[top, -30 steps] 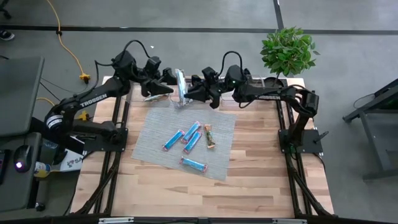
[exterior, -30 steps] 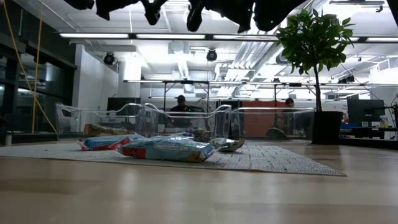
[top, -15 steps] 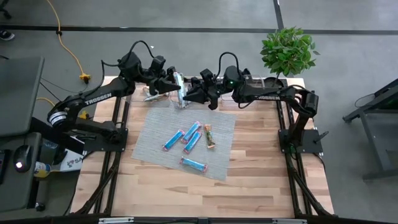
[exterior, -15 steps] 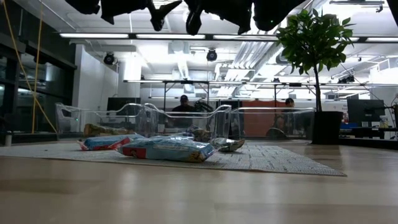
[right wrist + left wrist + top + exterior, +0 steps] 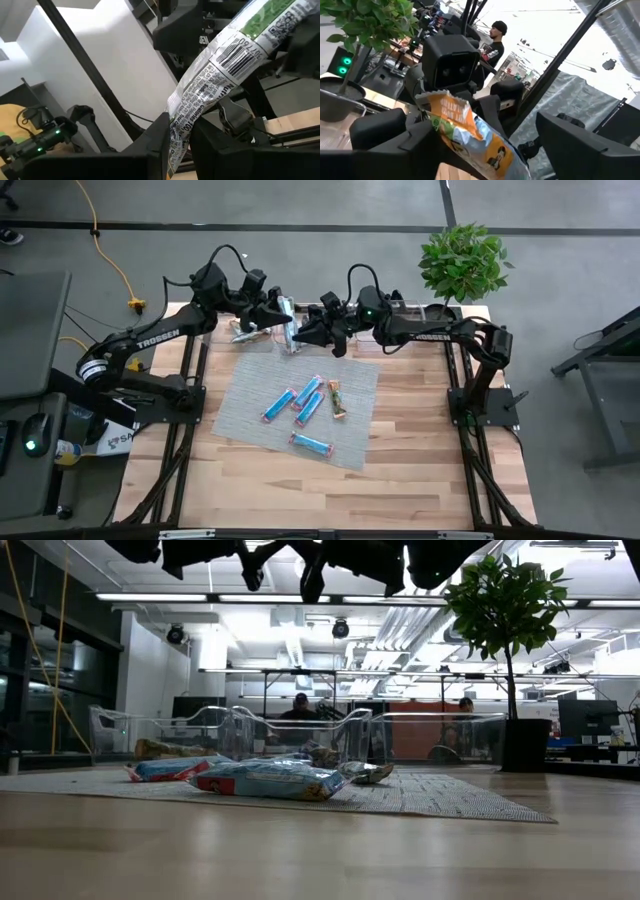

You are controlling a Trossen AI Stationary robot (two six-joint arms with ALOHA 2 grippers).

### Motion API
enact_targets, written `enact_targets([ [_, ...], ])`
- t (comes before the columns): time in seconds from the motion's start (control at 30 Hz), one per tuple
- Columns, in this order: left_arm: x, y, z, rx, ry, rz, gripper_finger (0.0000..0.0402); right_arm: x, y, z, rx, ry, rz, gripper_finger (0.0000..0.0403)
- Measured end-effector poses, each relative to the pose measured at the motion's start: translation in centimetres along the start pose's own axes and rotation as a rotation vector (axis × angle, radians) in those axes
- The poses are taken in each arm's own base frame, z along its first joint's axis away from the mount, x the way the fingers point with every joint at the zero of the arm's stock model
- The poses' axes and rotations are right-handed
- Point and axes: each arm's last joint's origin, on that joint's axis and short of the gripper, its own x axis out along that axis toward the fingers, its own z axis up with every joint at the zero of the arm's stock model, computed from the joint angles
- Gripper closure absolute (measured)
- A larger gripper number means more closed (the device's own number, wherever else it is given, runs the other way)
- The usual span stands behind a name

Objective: Pick and place Granola Bars by type
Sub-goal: Put the yellow granola bar into the left transparent bin

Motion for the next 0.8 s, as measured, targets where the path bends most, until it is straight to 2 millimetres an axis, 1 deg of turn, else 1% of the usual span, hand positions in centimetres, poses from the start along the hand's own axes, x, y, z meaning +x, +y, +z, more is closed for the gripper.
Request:
enact_targets([
  [0.23, -0.01, 0.00, 0.00, 0.000, 0.000, 0.000, 0.0182, -0.01, -0.01, 0.01, -0.001, -0.002, -0.002, 0.0352],
  [0.4, -0.01, 0.00, 0.00, 0.000, 0.001, -0.001, 0.0224, -0.01, -0.02, 0.01, 0.000, -0.002, -0.002, 0.0352],
  [0.57, -0.01, 0.00, 0.00, 0.001, 0.001, -0.002, 0.0255, -0.01, -0.02, 0.01, 0.000, -0.003, -0.003, 0.0352],
  [0.8, -0.01, -0.01, 0.01, 0.001, 0.001, -0.002, 0.0287, -0.02, -0.03, 0.02, -0.001, -0.003, -0.004, 0.0352],
])
